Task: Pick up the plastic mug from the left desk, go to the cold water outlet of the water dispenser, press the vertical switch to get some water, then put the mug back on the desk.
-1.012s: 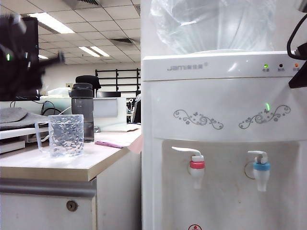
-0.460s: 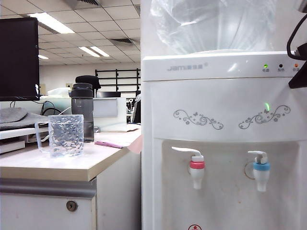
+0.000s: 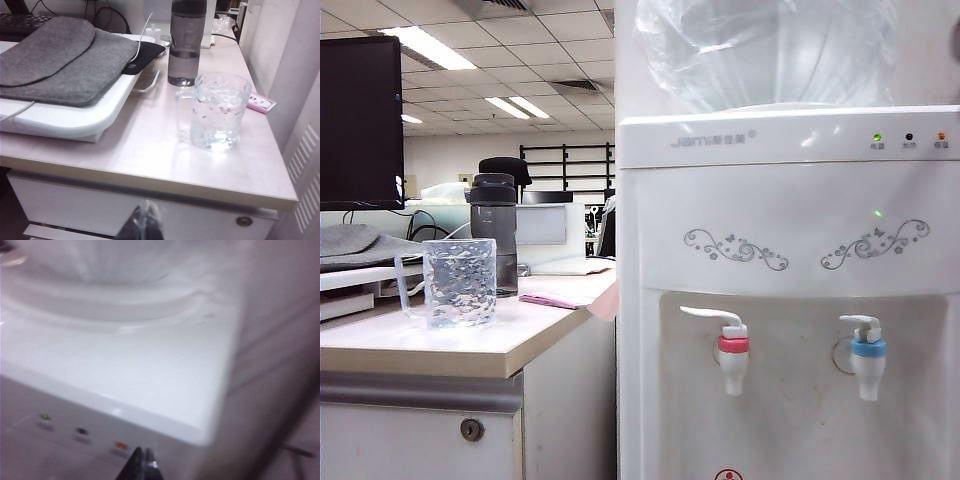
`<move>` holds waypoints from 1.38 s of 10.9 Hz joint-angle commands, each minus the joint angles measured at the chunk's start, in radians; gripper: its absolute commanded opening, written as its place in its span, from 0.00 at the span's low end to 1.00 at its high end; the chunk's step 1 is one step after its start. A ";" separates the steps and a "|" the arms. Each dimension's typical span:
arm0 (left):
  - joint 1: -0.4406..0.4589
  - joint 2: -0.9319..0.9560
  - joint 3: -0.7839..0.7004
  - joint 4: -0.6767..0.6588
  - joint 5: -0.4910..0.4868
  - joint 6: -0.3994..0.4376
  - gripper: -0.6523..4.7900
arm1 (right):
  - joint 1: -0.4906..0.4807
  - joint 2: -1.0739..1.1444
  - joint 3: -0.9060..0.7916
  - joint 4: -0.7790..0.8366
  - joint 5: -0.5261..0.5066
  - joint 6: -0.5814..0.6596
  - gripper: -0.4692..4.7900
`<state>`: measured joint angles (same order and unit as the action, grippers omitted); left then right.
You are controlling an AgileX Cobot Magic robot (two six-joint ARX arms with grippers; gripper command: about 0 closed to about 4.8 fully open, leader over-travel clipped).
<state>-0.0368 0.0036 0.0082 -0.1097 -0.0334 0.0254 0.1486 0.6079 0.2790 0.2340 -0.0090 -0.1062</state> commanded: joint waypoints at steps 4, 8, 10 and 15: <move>0.000 -0.001 0.000 0.003 0.012 -0.003 0.11 | -0.107 -0.606 -0.272 -0.286 0.211 0.006 0.09; 0.000 -0.001 0.000 0.001 0.011 -0.003 0.11 | -0.111 -0.605 -0.272 -0.313 0.220 0.129 0.09; 0.000 -0.001 0.000 0.000 0.011 -0.003 0.11 | -0.110 -0.605 -0.272 -0.311 0.216 0.140 0.09; 0.000 -0.001 0.000 0.000 0.011 -0.003 0.11 | -0.109 -0.605 -0.272 -0.311 0.216 0.140 0.09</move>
